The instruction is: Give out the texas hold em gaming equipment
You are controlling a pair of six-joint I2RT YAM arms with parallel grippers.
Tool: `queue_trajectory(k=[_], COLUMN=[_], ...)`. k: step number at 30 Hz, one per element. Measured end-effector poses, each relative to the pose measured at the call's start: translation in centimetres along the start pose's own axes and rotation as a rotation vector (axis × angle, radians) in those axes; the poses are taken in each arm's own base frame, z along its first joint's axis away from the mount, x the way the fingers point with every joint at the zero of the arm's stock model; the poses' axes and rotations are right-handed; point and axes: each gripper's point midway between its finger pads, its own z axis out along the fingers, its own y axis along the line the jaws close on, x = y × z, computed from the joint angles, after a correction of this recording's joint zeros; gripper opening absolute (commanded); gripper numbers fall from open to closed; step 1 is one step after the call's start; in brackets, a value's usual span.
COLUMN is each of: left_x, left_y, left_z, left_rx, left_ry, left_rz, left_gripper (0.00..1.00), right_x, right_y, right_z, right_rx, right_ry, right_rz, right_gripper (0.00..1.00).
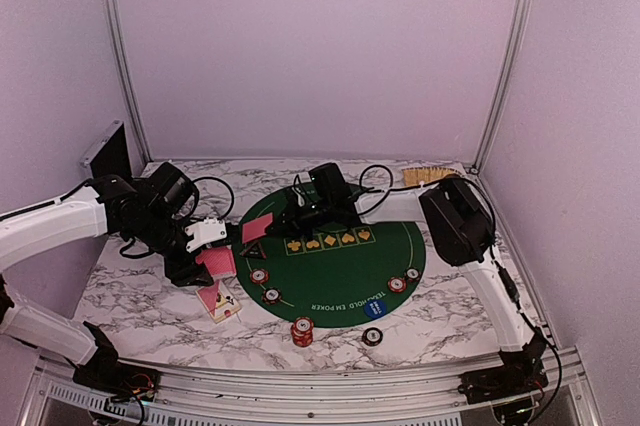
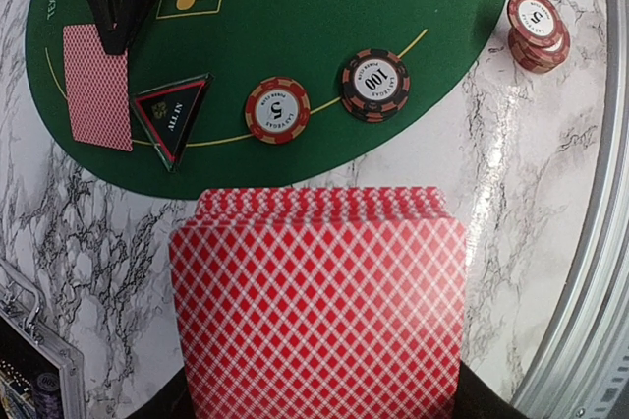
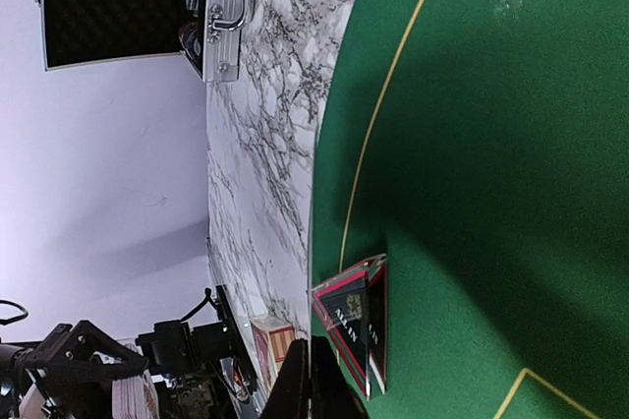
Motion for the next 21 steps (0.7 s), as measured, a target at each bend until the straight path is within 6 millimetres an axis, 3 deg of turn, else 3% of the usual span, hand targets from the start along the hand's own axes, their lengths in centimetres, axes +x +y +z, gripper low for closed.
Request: queue_trajectory(k=[3,11,17,21], left_x=[0.0,0.0,-0.1,-0.1], left_y=[0.0,-0.1,-0.1,-0.1], left_z=[0.0,0.0,0.0,0.0], left_rx=[0.001,0.005,0.008,0.008], left_ry=[-0.001,-0.003,-0.005,-0.005], left_rz=[0.0,0.0,-0.001,-0.001], left_gripper=[0.0,0.0,0.0,0.0], right_x=[-0.1,-0.4,-0.6,0.4], right_y=[-0.4,-2.1,-1.2,-0.2], right_z=[0.4,0.2,-1.9,-4.1], right_rx=[0.012,0.117,0.229,0.282], right_ry=[-0.005,-0.043,-0.102,-0.131], right_rz=[0.007,-0.017,-0.07,-0.092], right_gripper=[0.38,0.64,0.74,0.81])
